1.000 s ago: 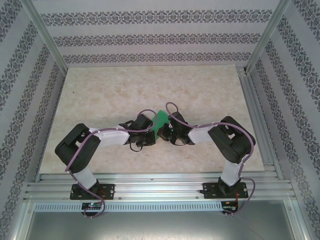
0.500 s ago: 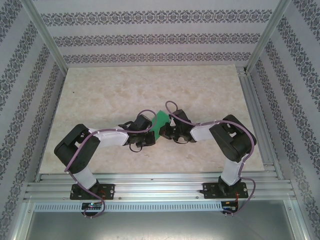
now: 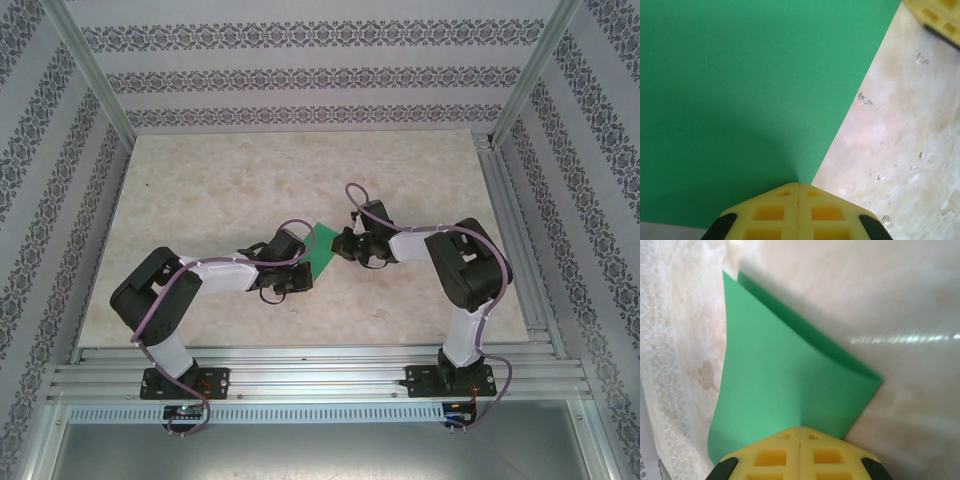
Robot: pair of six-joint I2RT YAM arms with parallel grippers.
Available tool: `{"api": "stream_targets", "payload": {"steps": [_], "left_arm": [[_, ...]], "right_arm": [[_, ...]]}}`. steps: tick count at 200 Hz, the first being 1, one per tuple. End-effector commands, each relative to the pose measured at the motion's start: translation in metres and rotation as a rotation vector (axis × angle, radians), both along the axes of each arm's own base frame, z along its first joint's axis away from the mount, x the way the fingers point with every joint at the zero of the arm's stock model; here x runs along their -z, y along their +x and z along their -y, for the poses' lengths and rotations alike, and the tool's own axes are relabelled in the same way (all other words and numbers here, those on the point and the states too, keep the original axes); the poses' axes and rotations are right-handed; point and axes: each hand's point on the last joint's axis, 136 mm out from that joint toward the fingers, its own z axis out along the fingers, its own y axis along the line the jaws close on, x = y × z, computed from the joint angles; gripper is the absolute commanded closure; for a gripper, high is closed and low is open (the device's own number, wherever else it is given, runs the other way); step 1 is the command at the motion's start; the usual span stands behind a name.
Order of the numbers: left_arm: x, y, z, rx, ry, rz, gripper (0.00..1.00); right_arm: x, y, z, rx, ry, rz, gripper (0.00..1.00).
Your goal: Fold a paper plane with a square sheet of paper (pick it up from the middle)
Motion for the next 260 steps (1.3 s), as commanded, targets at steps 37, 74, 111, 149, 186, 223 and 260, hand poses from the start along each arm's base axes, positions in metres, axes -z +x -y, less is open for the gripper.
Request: {"api": "stream_targets", "payload": {"steps": [37,74,111,149,186,223,260], "left_arm": [[0.041,-0.04,-0.032,0.015,0.152,-0.168,0.93],[0.039,-0.038,-0.028,0.021,0.138,-0.16,0.93],[0.019,-0.029,-0.019,0.022,0.092,-0.114,0.87],[-0.041,-0.001,-0.003,0.015,0.001,0.024,0.57],[-0.067,0.021,-0.042,-0.09,0.026,0.1,0.34],[-0.069,0.035,-0.109,-0.222,0.071,0.101,0.19],[-0.06,0.036,-0.146,-0.292,0.063,0.072,0.12]], "right_arm": [[0.023,0.043,0.061,0.152,-0.158,0.013,0.96],[0.008,0.069,0.068,0.189,-0.14,0.045,0.96],[-0.036,0.075,0.063,0.18,-0.155,0.128,0.93],[-0.067,0.037,0.047,0.12,-0.275,0.185,0.79],[-0.074,-0.001,0.022,0.071,-0.409,0.2,0.62],[-0.064,-0.016,-0.022,-0.012,-0.517,0.193,0.52],[-0.04,-0.014,-0.035,-0.034,-0.677,0.144,0.47]]}}
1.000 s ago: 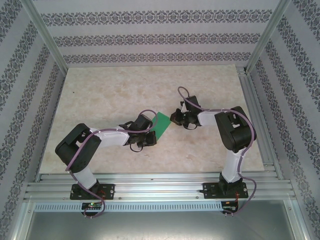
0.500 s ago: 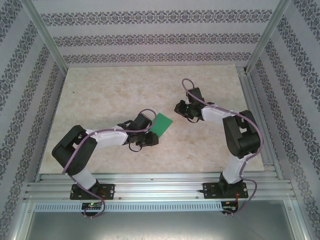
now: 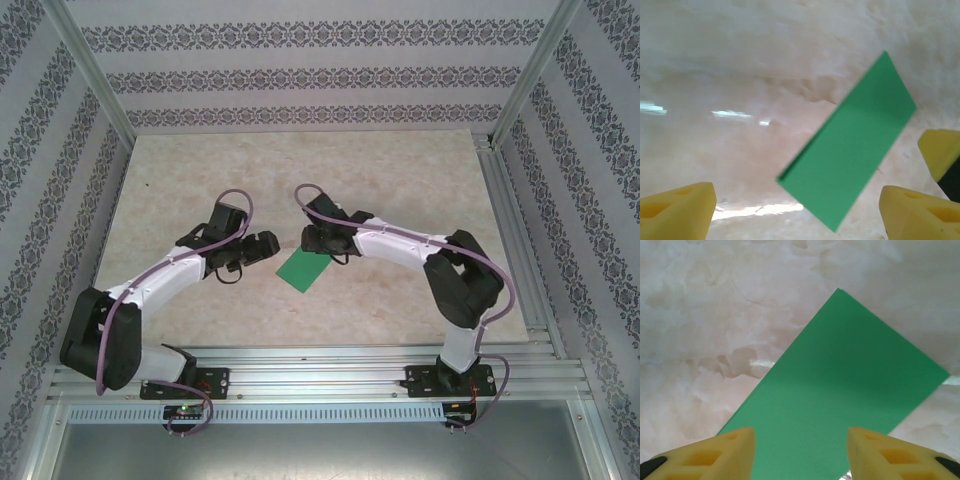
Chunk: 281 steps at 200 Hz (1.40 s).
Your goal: Fold a paper plane with a square sheet of paper (pick it up from the middle)
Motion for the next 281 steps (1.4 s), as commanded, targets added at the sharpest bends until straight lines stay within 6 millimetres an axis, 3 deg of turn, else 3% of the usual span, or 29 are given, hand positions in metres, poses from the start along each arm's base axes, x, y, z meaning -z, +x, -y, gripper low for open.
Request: {"api": "stream_targets", "payload": {"steps": [1,31,62,97,154,209,281], "left_arm": [[0.013,-0.015,-0.018,0.014,0.019,-0.055,0.12],[0.013,-0.017,-0.013,0.06,-0.024,-0.054,0.09],[0.007,-0.022,0.007,0.14,-0.121,-0.052,0.03],[0.007,-0.03,0.027,0.23,-0.187,-0.078,0.03],[0.023,-0.029,0.054,0.308,-0.212,-0.14,0.08],[0.035,-0.027,0.071,0.336,-0.201,-0.169,0.1],[0.032,-0.016,0.084,0.349,-0.222,-0.146,0.16]], "right_arm": [[0.017,0.002,0.018,0.06,-0.169,-0.022,0.46],[0.022,0.012,0.027,0.101,-0.185,-0.024,0.42],[0.02,0.024,0.033,0.106,-0.127,-0.028,0.38],[0.029,0.034,0.037,0.092,-0.08,-0.052,0.38],[0.044,0.044,0.035,0.066,-0.033,-0.078,0.38],[0.056,0.045,0.031,0.049,-0.018,-0.111,0.39],[0.064,0.039,0.032,0.04,-0.018,-0.125,0.4]]}}
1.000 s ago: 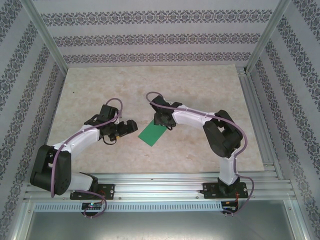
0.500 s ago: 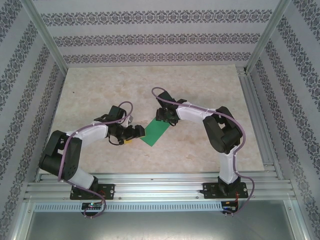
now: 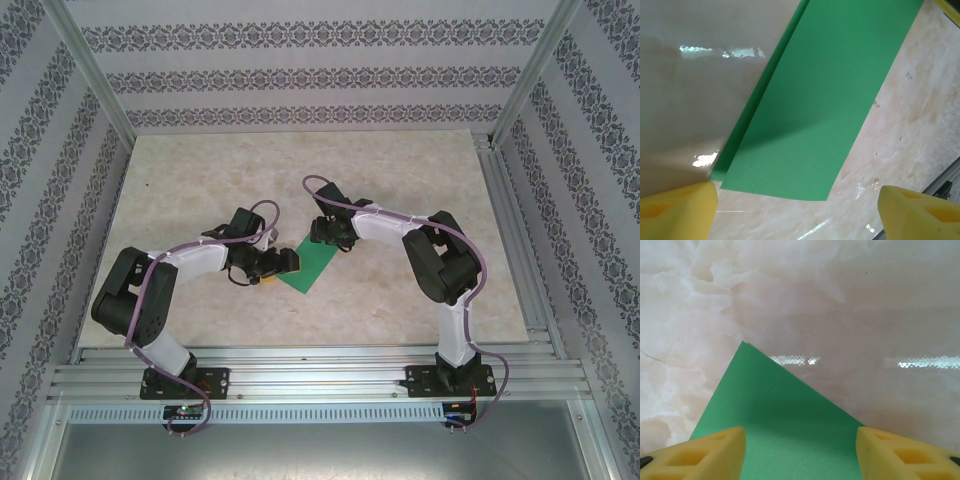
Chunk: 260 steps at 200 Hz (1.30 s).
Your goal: Fold a paper plane with a square sheet of paper (pick it up from the middle)
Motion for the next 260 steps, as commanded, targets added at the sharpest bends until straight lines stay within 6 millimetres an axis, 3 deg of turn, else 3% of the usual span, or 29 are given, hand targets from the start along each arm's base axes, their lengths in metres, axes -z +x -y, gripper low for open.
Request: {"api": "stream_targets", "payload": {"steps": [1,55,75,102,142,179,203,236,260], "left_arm": [[-0.011,0.013,0.013,0.014,-0.041,0.05,0.16],[-0.01,0.012,0.022,0.031,-0.067,0.041,0.17],[-0.014,0.011,0.028,0.045,-0.101,0.044,0.24],[-0.013,0.011,0.032,0.051,-0.097,0.042,0.39],[-0.008,0.009,0.032,0.048,-0.086,0.035,0.42],[0.002,0.006,0.026,0.034,-0.044,0.022,0.52],[0.006,0.005,0.024,0.029,-0.031,0.016,0.57],[0.008,0.004,0.024,0.028,-0.035,0.013,0.58],[0.008,0.003,0.024,0.026,-0.037,0.014,0.58]], "right_arm": [[0.016,-0.005,0.003,-0.014,0.0,-0.034,0.4],[0.018,-0.007,0.004,-0.018,0.002,-0.036,0.41],[0.018,-0.007,0.0,-0.031,0.021,-0.034,0.42],[0.009,-0.002,-0.016,-0.099,0.109,-0.007,0.47],[-0.004,0.008,-0.045,-0.199,0.248,0.029,0.49],[-0.036,0.014,-0.037,-0.172,0.233,0.09,0.5],[-0.054,0.005,-0.024,-0.123,0.215,0.107,0.51],[-0.039,-0.018,-0.006,-0.033,0.142,0.035,0.55],[-0.027,-0.024,-0.011,-0.024,0.129,-0.002,0.58]]}}
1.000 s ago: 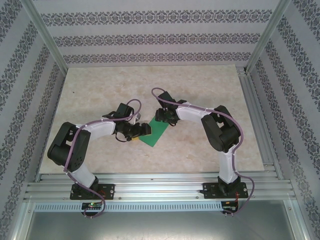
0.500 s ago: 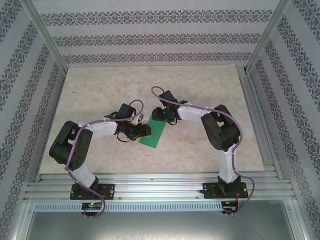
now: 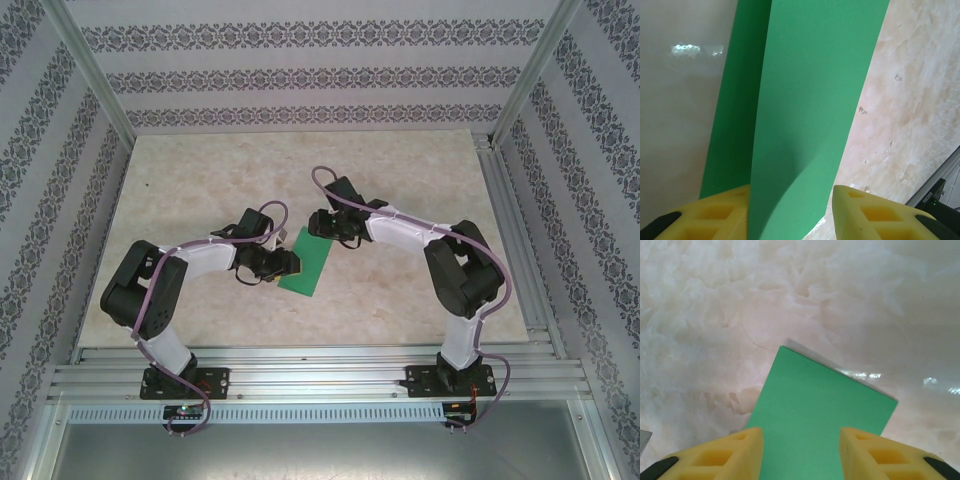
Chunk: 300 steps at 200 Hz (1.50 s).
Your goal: Fold a paper plane with a square sheet of paper (pick it up from the middle)
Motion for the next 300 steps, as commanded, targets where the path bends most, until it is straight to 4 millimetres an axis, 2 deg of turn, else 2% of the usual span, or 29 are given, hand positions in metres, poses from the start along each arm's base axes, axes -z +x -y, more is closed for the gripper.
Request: {"api": "stream_targets", "payload": {"steps": [1,21,46,81,106,132,158,222,258,279,300], "left_arm": [[0.001,0.001,0.005,0.003,-0.008,0.022,0.58],[0.0,0.001,0.005,0.002,-0.011,0.024,0.58],[-0.004,-0.001,0.004,-0.003,-0.018,0.026,0.58],[-0.012,-0.011,0.006,0.018,-0.056,0.016,0.58],[-0.03,-0.019,0.014,0.044,-0.139,0.017,0.58],[-0.046,-0.014,0.02,0.04,-0.189,0.047,0.57],[-0.052,-0.004,0.028,0.025,-0.243,0.066,0.54],[-0.051,0.015,0.045,0.019,-0.287,0.089,0.41],[-0.041,0.021,0.049,0.015,-0.28,0.085,0.38],[-0.032,0.022,0.047,0.006,-0.255,0.077,0.41],[-0.025,0.023,0.043,-0.001,-0.219,0.074,0.49]], "right_arm": [[0.024,-0.015,0.007,0.046,-0.065,-0.075,0.59],[0.033,-0.014,-0.002,0.031,-0.061,-0.107,0.7],[0.044,-0.012,-0.008,0.024,-0.068,-0.133,0.75],[0.057,-0.014,-0.007,0.023,-0.09,-0.162,0.75],[0.067,-0.015,-0.005,0.03,-0.103,-0.183,0.75],[0.072,-0.017,-0.005,0.032,-0.104,-0.195,0.75],[0.075,-0.019,-0.007,0.032,-0.091,-0.205,0.75],[0.075,-0.022,-0.013,0.031,-0.025,-0.227,0.75],[0.076,-0.023,-0.013,0.04,0.021,-0.242,0.75],[0.065,-0.019,-0.016,0.032,0.082,-0.22,0.76],[0.039,-0.011,-0.018,0.004,0.175,-0.165,0.75]]}}
